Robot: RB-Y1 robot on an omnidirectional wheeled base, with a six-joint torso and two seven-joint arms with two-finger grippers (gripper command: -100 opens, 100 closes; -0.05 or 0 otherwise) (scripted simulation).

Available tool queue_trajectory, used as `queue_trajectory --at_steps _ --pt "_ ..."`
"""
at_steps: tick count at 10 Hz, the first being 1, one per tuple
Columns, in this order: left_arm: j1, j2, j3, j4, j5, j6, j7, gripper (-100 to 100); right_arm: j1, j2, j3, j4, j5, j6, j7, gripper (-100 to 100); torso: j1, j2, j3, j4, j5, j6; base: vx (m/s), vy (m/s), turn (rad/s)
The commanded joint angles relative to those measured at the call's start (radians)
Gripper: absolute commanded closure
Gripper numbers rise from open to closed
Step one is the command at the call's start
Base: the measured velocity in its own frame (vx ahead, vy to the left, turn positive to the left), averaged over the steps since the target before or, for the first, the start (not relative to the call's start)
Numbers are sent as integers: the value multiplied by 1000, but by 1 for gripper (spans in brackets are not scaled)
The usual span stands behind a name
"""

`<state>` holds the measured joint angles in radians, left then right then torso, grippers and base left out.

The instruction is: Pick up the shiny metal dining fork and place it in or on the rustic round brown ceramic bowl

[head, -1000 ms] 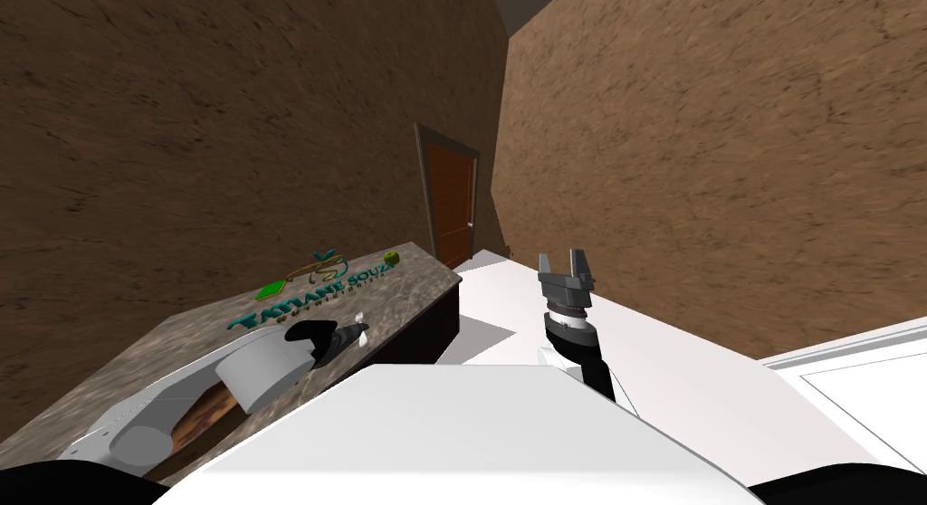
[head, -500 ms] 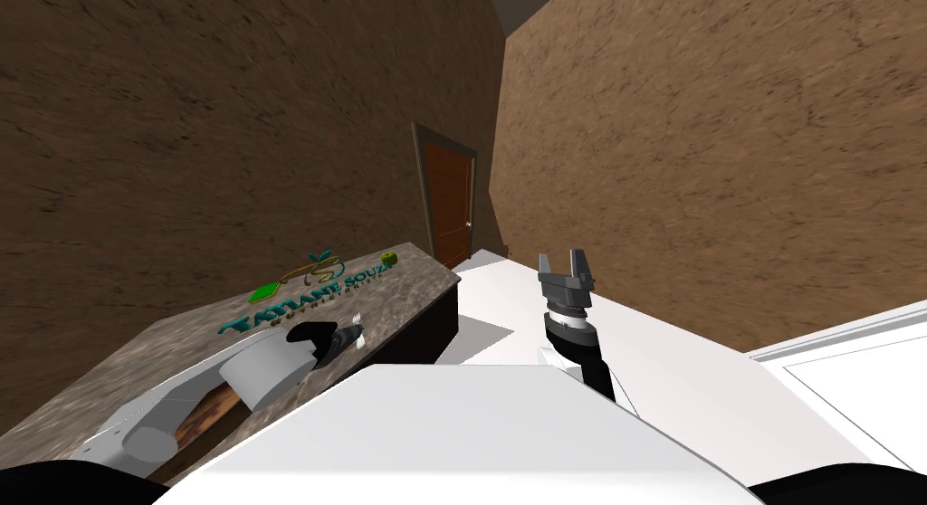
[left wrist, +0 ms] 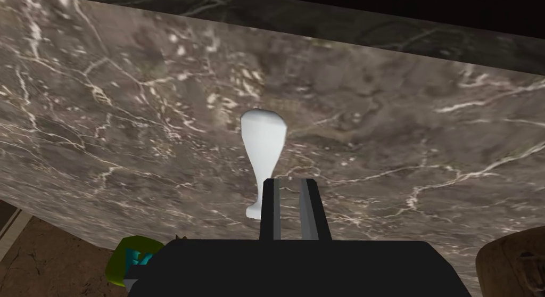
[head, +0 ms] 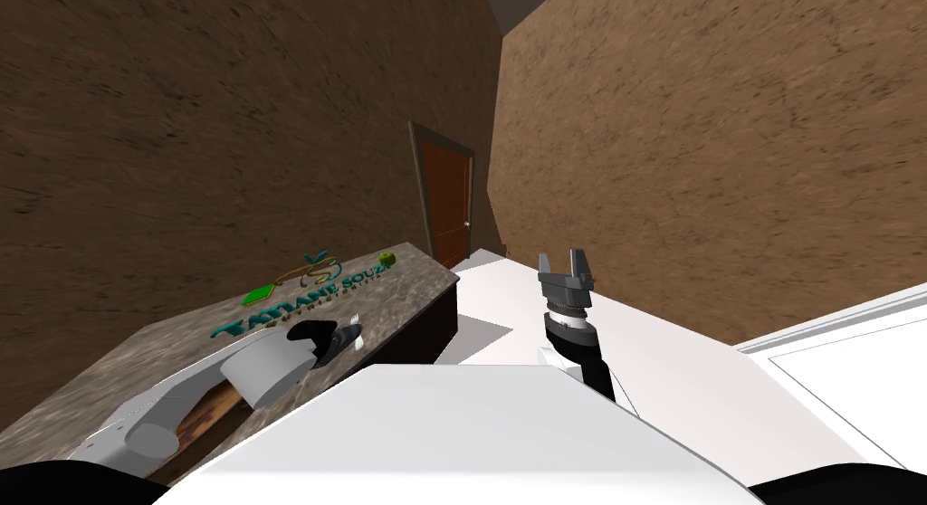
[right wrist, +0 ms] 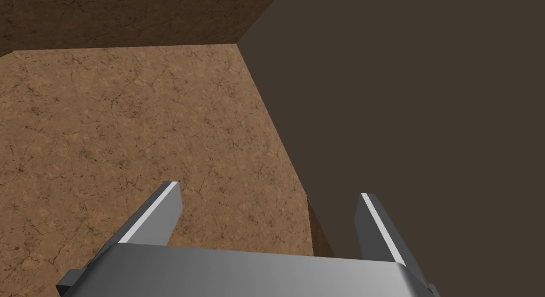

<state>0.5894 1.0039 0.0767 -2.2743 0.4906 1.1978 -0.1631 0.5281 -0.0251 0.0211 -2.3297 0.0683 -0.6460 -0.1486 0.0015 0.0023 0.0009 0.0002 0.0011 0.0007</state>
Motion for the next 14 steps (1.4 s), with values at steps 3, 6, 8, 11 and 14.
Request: queue_trajectory --at_steps 3,6,8,11,14 --pt "-8 67 40 36 72 42 24 -100 0 0 0 0 0 0 0 0 5 7 4 2 1 0 -154 99 -348" --pt "-17 109 61 59 123 72 34 -100 0 0 0 0 0 0 0 0 6 6 4 2 1 0 -123 82 -234" --pt "-24 139 74 74 169 99 38 -100 0 0 0 0 0 0 0 0 3 3 2 1 1 -1 -94 37 -239" --pt "-36 162 82 95 231 129 32 -100 0 0 0 0 0 0 0 0 1 -1 0 0 1 -1 -27 10 -179" --pt "-39 148 88 124 287 133 21 -100 0 0 0 0 0 0 0 0 1 -7 -4 -1 1 -1 48 17 -108"
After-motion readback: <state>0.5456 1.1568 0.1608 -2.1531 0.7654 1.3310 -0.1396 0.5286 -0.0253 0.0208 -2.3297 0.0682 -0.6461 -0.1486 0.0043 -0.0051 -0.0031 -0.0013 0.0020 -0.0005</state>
